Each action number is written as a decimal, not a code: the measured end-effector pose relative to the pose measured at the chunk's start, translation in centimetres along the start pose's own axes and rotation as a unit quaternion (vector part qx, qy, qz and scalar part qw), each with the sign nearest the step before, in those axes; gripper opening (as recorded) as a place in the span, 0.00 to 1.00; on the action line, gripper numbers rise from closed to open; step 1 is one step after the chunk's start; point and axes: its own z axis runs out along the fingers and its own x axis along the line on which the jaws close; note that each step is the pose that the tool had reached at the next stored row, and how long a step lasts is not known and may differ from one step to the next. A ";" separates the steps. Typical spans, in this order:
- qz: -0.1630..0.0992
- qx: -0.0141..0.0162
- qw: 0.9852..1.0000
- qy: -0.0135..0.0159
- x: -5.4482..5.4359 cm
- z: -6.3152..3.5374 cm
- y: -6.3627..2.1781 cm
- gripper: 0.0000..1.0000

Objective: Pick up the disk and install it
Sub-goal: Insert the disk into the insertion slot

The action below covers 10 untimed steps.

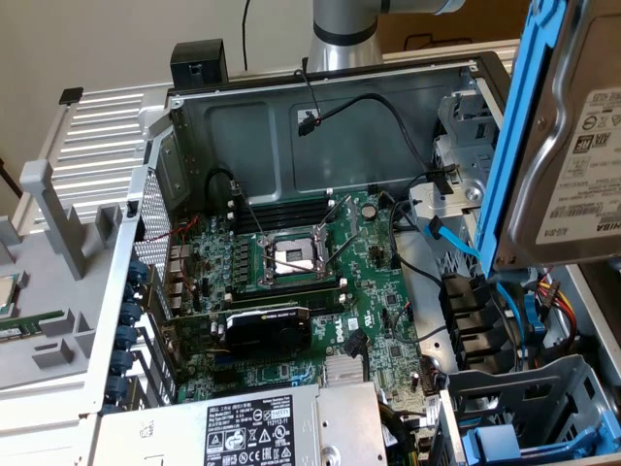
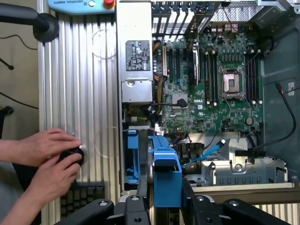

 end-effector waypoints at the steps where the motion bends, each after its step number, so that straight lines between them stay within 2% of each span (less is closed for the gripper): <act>1: 0.000 0.000 1.000 0.000 0.1 0.20 0.04 0.37; 10: 0.001 0.000 1.000 0.000 1.7 1.37 0.01 0.37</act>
